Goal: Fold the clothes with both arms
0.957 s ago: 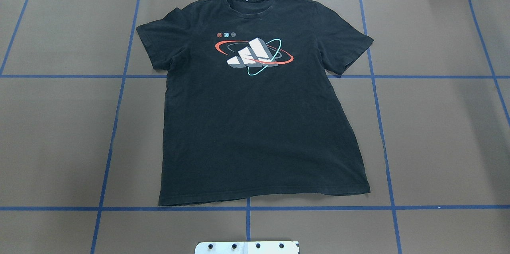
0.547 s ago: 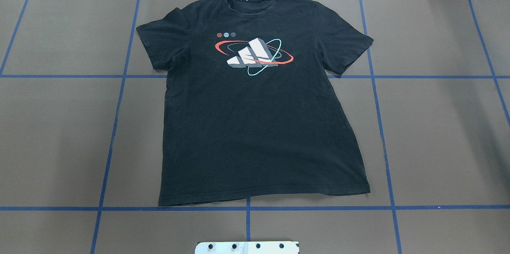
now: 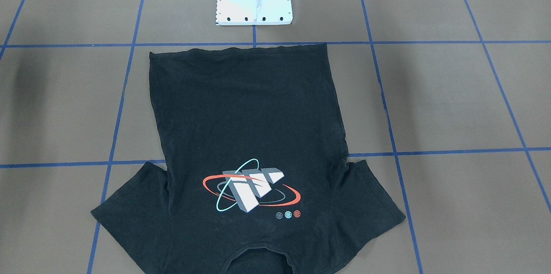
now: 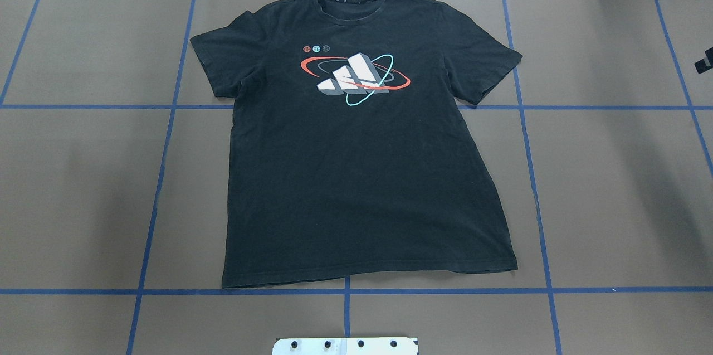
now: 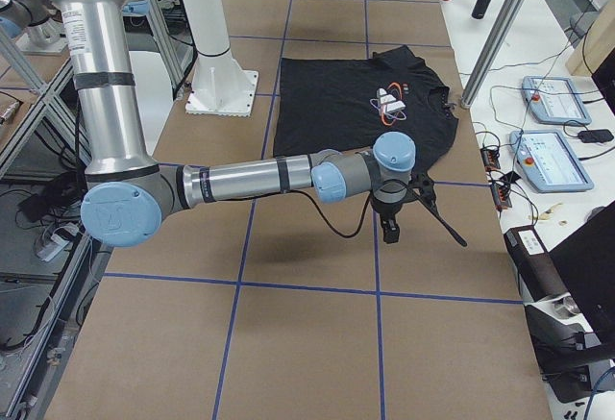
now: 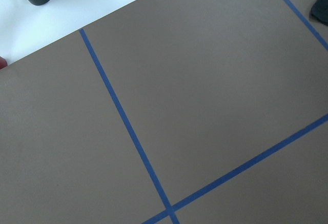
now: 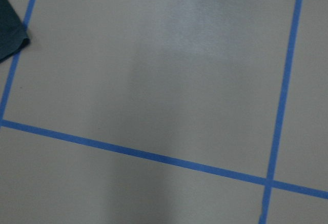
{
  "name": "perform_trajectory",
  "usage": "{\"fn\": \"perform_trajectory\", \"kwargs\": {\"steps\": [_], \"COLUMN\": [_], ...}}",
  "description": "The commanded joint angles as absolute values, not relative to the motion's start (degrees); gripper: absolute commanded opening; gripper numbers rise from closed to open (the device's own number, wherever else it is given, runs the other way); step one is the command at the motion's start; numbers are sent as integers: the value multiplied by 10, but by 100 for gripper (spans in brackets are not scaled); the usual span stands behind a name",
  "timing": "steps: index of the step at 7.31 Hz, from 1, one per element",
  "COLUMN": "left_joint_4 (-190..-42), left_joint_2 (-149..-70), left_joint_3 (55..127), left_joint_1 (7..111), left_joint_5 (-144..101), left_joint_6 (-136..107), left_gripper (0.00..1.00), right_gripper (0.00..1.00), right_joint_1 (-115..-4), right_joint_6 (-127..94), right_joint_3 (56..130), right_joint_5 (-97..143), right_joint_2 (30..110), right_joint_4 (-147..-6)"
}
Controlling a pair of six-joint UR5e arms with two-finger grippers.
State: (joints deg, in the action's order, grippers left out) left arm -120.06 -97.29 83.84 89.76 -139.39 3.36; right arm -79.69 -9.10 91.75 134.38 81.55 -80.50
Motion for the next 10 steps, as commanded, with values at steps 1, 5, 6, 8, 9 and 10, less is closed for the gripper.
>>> {"fn": "perform_trajectory", "kwargs": {"steps": [1, 5, 6, 8, 9, 10], "left_joint_4": [-1300, -1301, -1301, -1301, -1301, -1301], "left_joint_2": [-979, -988, -989, -989, -988, -988], "left_joint_3": [826, 838, 838, 842, 842, 842], "left_joint_1": [861, 839, 839, 839, 838, 838], "left_joint_5": [-1413, -1414, -1413, -1412, -1412, -1411], "left_joint_6": [-88, -89, -90, -89, -89, -89], "left_gripper": [100, 100, 100, 100, 100, 100], "right_gripper": [98, 98, 98, 96, 92, 91], "right_joint_1": [-747, -662, -635, -602, -592, -590], "right_joint_6": [-134, -362, -424, -478, -493, -493], "right_joint_3": [910, 808, 748, 682, 672, 657], "right_joint_5": [1345, 1297, 1274, 1241, 1228, 1226], "right_joint_2": [775, 673, 651, 601, 594, 593], "right_joint_4": [-806, -704, -614, -563, -554, -536]}}
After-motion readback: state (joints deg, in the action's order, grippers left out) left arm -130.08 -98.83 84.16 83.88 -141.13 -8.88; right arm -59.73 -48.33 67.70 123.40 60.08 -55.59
